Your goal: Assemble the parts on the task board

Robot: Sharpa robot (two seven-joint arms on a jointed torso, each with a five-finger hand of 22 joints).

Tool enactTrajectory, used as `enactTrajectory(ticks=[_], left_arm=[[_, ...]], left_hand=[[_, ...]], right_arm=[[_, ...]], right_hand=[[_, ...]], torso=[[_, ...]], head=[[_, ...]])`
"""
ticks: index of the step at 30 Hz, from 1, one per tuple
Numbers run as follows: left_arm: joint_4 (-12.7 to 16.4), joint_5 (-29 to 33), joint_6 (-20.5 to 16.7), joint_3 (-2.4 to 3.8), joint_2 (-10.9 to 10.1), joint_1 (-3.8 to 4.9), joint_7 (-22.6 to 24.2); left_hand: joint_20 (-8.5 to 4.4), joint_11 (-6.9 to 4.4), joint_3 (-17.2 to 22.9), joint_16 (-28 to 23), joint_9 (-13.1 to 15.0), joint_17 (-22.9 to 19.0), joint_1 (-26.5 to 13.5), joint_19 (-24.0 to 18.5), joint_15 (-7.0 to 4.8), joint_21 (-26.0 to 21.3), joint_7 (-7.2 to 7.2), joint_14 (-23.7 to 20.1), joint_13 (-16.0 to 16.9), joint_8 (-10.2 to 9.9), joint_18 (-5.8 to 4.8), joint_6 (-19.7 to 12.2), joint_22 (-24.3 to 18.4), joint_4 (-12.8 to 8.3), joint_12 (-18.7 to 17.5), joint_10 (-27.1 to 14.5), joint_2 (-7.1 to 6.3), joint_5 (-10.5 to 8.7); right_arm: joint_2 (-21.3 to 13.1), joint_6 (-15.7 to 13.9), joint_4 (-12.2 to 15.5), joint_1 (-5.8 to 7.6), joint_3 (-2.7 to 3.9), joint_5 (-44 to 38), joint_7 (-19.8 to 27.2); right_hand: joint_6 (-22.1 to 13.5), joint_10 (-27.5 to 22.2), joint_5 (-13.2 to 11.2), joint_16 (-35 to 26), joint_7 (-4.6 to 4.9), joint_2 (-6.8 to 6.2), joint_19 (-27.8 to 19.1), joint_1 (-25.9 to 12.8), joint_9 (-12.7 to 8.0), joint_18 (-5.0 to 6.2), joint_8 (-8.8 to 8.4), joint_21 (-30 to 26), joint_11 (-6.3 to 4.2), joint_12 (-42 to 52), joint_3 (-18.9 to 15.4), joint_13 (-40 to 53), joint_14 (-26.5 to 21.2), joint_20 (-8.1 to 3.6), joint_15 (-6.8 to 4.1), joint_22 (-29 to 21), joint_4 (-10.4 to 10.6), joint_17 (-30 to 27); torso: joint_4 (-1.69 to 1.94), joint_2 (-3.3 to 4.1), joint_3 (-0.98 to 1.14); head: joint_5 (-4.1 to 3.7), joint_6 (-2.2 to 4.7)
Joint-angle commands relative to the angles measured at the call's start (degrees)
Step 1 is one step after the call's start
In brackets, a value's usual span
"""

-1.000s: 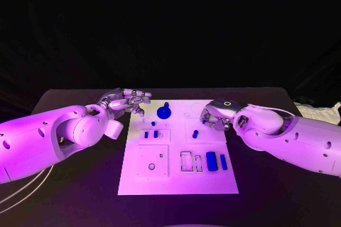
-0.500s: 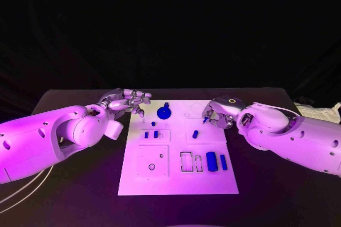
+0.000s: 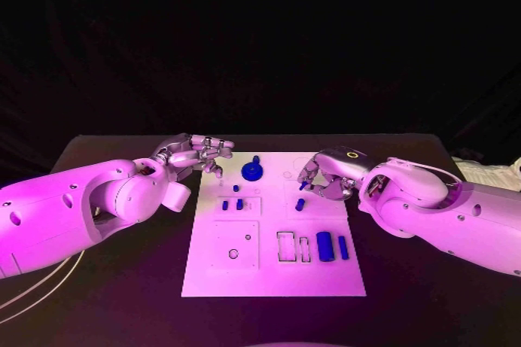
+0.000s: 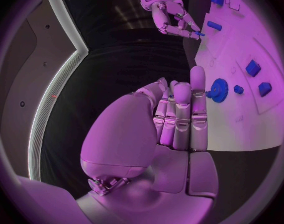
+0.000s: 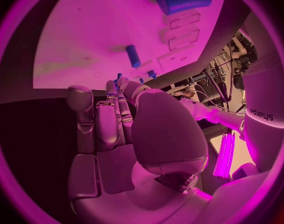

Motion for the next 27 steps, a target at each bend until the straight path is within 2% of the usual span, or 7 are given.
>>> enactTrajectory(ticks=[1,3,8,13,20,24,27], left_arm=[[0.0,-0.2,1.3,0.04,0.3,-0.01,0.3],[0.0,-0.2,1.4,0.04,0.4,-0.01,0.3],[0.0,-0.2,1.4,0.03,0.5,-0.01,0.4],[0.0,-0.2,1.5,0.03,0.7,-0.01,0.4],[-0.1,-0.2,1.6,0.03,0.9,-0.01,0.4],[-0.1,-0.2,1.6,0.03,0.9,-0.01,0.4],[-0.1,-0.2,1.6,0.03,1.0,-0.01,0.4]], left_hand=[[0.38,0.12,-0.2,-0.3,-0.1,-0.1,-0.6,0.0,-0.03,-0.4,-0.01,-0.5,0.1,0.3,1.08,-0.3,-0.1,-0.2,0.4,-0.4,0.05,0.09],[0.38,0.12,-0.2,-0.3,-0.1,-0.1,-0.6,0.0,-0.03,-0.4,-0.01,-0.5,0.1,0.3,1.08,-0.3,-0.1,-0.2,0.4,-0.4,0.05,0.09],[0.38,0.12,-0.2,-0.3,-0.1,-0.1,-0.6,0.0,-0.03,-0.4,-0.01,-0.5,0.1,0.3,1.08,-0.3,-0.1,-0.2,0.4,-0.4,0.05,0.09],[0.38,0.12,-0.2,-0.3,-0.1,-0.1,-0.6,0.0,-0.03,-0.4,-0.01,-0.5,0.1,0.3,1.08,-0.3,-0.1,-0.2,0.4,-0.4,0.05,0.09],[0.39,0.13,-0.3,-0.6,0.0,-0.4,-0.6,0.0,-0.01,-0.4,0.0,-0.7,0.1,0.3,1.08,-0.3,-0.1,-0.2,0.5,-0.4,0.04,0.09],[0.4,0.13,-0.3,-0.8,0.0,-0.7,-0.7,0.0,0.0,-0.5,0.0,-0.8,0.1,0.3,1.08,-0.3,-0.2,-0.2,0.5,-0.5,0.05,0.09],[0.4,0.13,-0.3,-0.9,0.0,-0.7,-0.7,0.0,0.0,-0.5,0.0,-0.9,0.1,0.3,1.08,-0.3,-0.2,-0.2,0.5,-0.5,0.05,0.09]], right_arm=[[0.6,-1.1,1.8,-0.1,0.05,1.3,-0.7],[1.3,-1.2,3.1,-0.21,0.06,1.1,-1.0],[3.1,-0.9,4.5,-0.52,0.07,0.8,-1.2],[5.1,0.5,5.2,-1.22,0.06,0.4,-1.5],[8.1,2.8,4.1,-2.75,-0.07,0.1,-1.7],[9.8,4.0,3.1,-3.66,-0.31,-0.3,-1.7],[10.5,4.5,2.5,-4.16,-0.43,-0.6,-1.9]], right_hand=[[0.0,0.0,0.2,0.4,0.4,0.63,0.4,0.0,0.1,-1.0,-0.37,0.3,0.6,-0.4,0.0,-0.1,2.9,0.18,0.24,0.1,-0.5,0.1],[-0.1,-0.1,0.2,0.4,0.46,0.67,0.4,0.0,0.1,-0.99,-0.4,0.3,0.64,-0.5,0.0,-0.1,2.9,0.2,0.27,0.1,-0.6,0.1],[-0.2,-0.1,0.2,0.4,0.61,0.76,0.4,0.0,0.1,-1.0,-0.48,0.4,0.77,-0.6,0.1,-0.1,2.9,0.27,0.35,0.1,-0.7,0.1],[-0.2,-0.1,0.3,0.4,0.66,0.8,0.4,0.1,0.1,-0.97,-0.52,0.3,0.82,-0.7,0.1,-0.1,2.9,0.31,0.39,0.0,-0.8,0.0],[-0.3,-0.2,0.3,0.5,0.81,0.77,0.3,0.0,0.1,-0.96,-0.61,0.3,0.95,-0.8,0.0,-0.1,2.9,0.39,0.49,0.0,-0.9,0.1],[-0.4,-0.3,0.3,0.5,0.91,0.74,0.3,-0.1,0.1,-0.95,-0.67,0.3,1.05,-1.0,-0.2,-0.1,2.9,0.46,0.57,-0.1,-0.9,0.1],[-0.4,-0.3,0.3,0.5,0.93,0.75,0.3,-0.2,0.1,-0.95,-0.68,0.3,1.08,-1.0,-0.2,-0.1,2.9,0.48,0.6,-0.1,-0.9,0.2]], torso=[[0.06,-0.05,0.05],[0.07,-0.04,0.0],[0.0,-0.02,-0.07],[0.06,-0.07,-0.09],[0.0,0.0,-0.09],[-0.07,0.05,-0.04],[0.05,0.05,-0.05]], head=[[0.31,0.0],[0.41,-0.01],[1.52,-0.25],[1.93,-0.44],[2.94,-0.76],[3.13,-0.89],[3.16,-1.03]])
